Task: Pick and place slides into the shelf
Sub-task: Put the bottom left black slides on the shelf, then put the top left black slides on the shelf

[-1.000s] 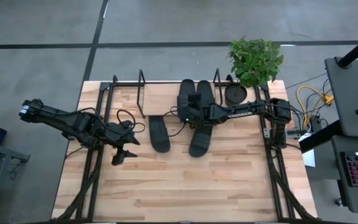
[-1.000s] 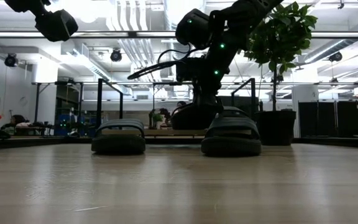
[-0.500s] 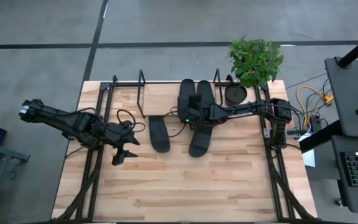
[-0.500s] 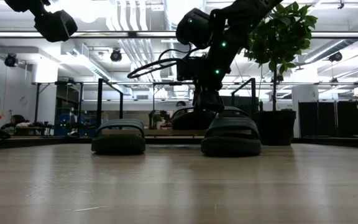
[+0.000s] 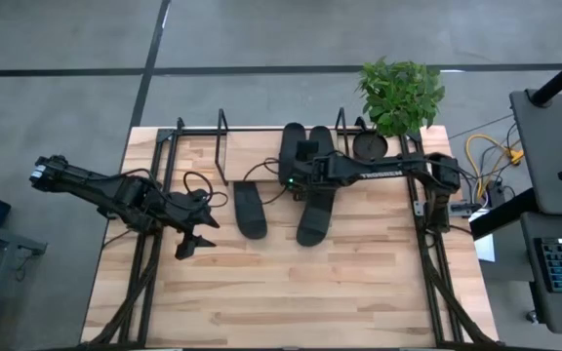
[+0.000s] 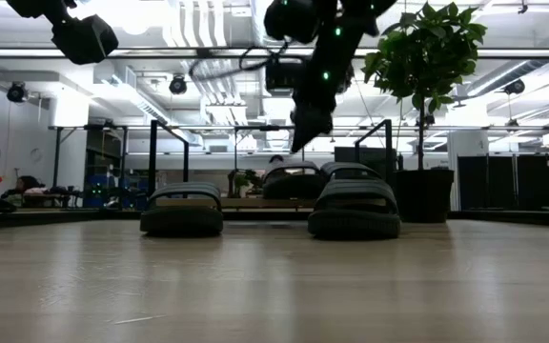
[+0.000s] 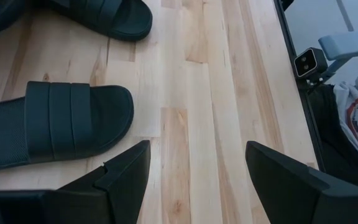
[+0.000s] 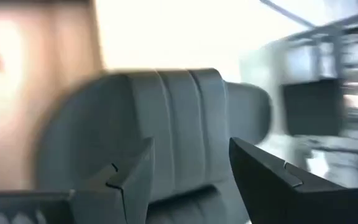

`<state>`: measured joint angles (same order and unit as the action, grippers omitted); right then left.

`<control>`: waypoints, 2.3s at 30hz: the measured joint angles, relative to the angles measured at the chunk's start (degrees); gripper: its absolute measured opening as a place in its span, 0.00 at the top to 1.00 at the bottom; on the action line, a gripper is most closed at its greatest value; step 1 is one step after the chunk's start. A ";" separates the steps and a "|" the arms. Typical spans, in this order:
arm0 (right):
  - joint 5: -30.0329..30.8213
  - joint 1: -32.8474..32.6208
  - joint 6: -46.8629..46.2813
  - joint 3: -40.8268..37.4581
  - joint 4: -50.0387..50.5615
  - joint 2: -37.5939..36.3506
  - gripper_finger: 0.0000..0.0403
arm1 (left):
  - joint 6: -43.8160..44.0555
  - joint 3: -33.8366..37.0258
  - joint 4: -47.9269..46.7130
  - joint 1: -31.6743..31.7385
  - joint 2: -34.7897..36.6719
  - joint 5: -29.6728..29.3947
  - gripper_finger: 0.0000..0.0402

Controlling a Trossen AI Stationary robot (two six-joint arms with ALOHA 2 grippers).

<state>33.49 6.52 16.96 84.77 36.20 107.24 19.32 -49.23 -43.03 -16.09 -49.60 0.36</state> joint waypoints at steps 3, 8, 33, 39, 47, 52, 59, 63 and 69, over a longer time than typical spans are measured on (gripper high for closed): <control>-5.43 -0.04 -0.51 0.58 0.06 -1.17 0.51 | -0.01 0.00 0.00 0.02 0.00 -0.02 0.38; -5.59 -0.04 -0.46 -0.28 0.18 -2.69 0.51 | 0.02 0.00 0.04 0.00 0.02 0.02 0.38; -9.33 -8.76 -1.68 -27.84 -22.99 -32.35 0.56 | 1.05 -0.48 2.91 -0.54 -21.33 -19.03 0.38; -9.33 -8.76 0.87 -34.03 -30.12 -37.14 0.57 | 0.98 -2.84 3.97 -0.83 -28.19 -30.29 0.38; -9.42 -8.76 2.15 -35.60 -30.68 -38.20 0.57 | -8.83 -4.98 2.83 1.38 -33.11 -31.63 0.38; -9.47 -8.76 2.36 -35.72 -30.62 -37.99 0.57 | -14.09 -6.14 2.07 10.19 -30.56 -19.90 0.38; -9.81 -8.76 3.32 -35.77 -30.44 -37.77 0.57 | -18.94 -6.01 2.02 25.63 -27.20 4.47 0.38; -9.96 -8.76 4.46 -35.77 -30.14 -37.77 0.57 | -21.05 -5.86 2.00 30.42 -27.68 12.02 0.38; -9.96 -8.76 5.54 -35.77 -29.60 -37.77 0.57 | -25.79 -6.14 1.69 32.99 -30.38 13.97 0.38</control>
<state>23.53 -2.24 22.50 48.99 6.60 69.47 -6.47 -55.37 -41.33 16.90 -79.98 14.33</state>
